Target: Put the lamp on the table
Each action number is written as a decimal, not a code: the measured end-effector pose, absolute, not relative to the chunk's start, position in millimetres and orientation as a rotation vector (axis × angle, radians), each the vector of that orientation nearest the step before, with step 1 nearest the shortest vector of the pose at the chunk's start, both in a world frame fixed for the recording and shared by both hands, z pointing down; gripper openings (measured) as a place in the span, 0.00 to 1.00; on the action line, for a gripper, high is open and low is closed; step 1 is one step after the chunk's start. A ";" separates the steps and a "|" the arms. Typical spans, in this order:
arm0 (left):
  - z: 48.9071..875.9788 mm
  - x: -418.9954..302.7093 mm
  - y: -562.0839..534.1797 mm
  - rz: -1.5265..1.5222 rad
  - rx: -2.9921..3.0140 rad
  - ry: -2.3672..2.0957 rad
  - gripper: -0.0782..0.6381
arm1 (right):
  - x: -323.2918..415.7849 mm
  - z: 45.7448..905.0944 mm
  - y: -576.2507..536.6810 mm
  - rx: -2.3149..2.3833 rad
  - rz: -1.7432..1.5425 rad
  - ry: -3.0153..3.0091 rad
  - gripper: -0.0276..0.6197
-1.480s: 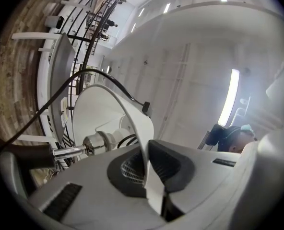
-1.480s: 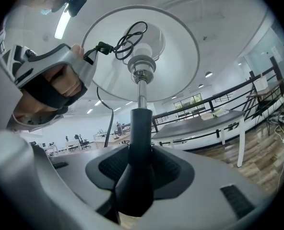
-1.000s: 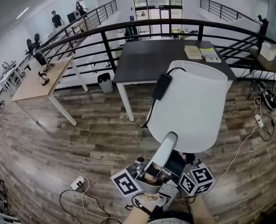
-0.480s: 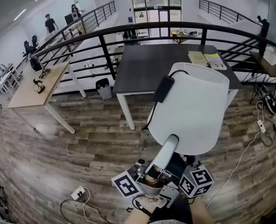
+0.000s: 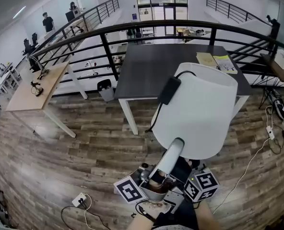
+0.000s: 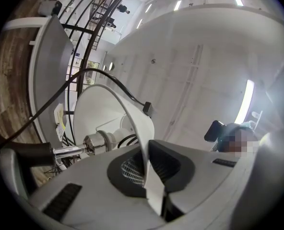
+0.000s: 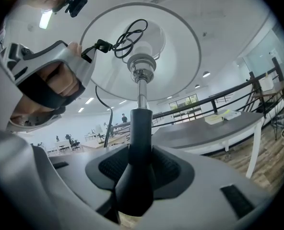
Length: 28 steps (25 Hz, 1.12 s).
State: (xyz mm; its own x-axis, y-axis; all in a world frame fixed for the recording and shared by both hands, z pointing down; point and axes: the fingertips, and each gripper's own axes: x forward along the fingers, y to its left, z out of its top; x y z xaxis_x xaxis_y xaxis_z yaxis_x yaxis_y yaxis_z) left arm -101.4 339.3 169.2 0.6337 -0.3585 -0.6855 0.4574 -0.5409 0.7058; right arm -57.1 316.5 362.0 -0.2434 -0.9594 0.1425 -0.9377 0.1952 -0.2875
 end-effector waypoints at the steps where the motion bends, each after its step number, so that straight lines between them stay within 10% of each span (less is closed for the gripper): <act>1: 170.2 -99.0 331.7 -1.045 1.876 0.072 0.15 | -55.4 363.0 308.8 -1.879 -0.490 2.380 0.31; 28: 169.1 32.4 121.2 -1.126 1.894 -0.023 0.15 | 75.3 357.6 91.7 -1.741 -0.472 2.482 0.31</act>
